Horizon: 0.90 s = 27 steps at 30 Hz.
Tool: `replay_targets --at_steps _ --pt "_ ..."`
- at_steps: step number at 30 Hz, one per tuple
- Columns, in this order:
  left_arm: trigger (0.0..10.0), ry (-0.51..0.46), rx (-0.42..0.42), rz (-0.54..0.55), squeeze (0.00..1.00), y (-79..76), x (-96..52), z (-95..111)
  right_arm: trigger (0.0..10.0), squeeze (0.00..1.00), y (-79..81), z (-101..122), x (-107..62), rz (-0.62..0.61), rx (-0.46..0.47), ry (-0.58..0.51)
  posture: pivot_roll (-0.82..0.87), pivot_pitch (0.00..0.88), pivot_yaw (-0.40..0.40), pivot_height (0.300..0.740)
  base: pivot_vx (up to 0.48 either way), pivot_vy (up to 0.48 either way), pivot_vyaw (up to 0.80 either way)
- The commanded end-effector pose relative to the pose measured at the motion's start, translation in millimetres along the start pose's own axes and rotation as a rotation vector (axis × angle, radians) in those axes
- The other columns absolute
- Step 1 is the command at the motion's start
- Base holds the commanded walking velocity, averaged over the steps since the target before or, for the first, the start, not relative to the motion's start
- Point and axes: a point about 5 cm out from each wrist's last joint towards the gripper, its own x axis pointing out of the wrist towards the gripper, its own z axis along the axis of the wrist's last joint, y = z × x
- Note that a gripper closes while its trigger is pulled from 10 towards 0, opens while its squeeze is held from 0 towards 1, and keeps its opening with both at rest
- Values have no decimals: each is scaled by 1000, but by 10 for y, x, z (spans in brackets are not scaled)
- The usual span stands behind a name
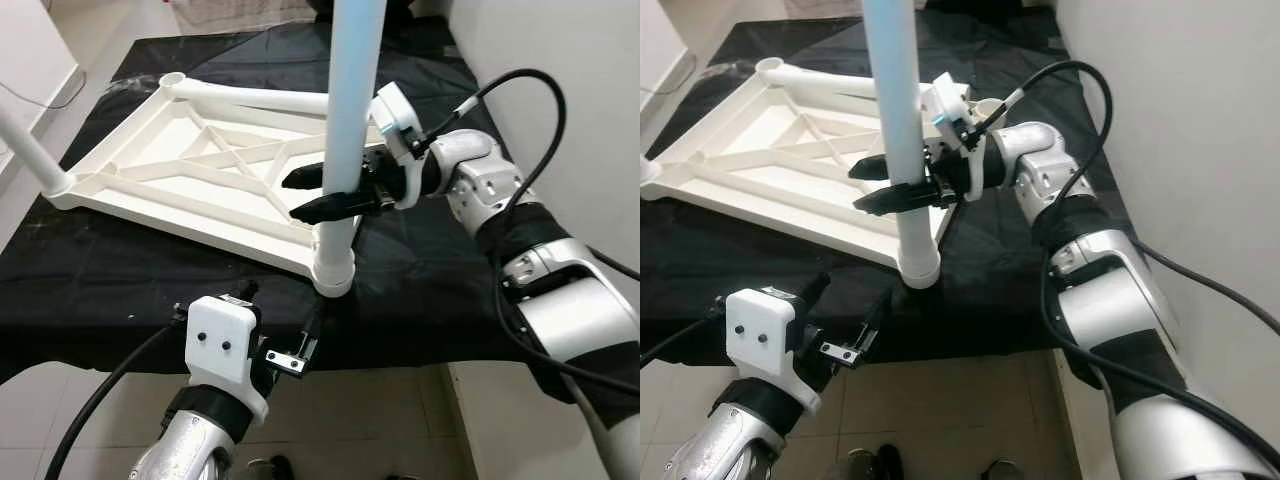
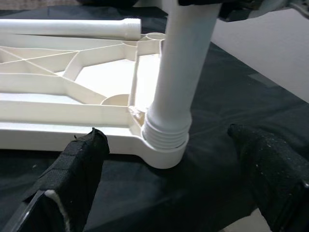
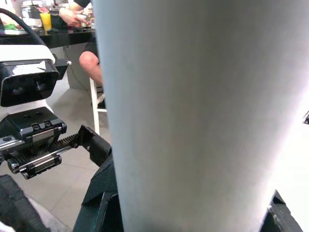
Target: Building children table
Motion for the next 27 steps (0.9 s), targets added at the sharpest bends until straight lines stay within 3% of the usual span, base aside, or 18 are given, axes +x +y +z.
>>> replay_targets --at_steps 1,5,11,20,27 --pt "10000 8 9 17 0 23 -14 -18 10000 0 116 -423 144 61 152 65 95 258 40 740 0 0 0" --pt "10000 5 12 21 0 33 -5 -18 10000 0 79 -487 185 20 177 94 90 258 34 740 0 0 0" --pt "10000 -1 16 28 0 50 3 -9 10000 0 -22 -588 273 -184 196 154 90 258 34 740 0 0 0" --pt "10000 -11 36 36 0 96 18 1 10000 0 -122 -742 229 -508 222 149 81 245 32 740 0 0 0" --pt "10000 -14 47 43 0 132 16 6 10000 0 -143 -756 213 -647 199 85 78 239 35 740 0 0 0"
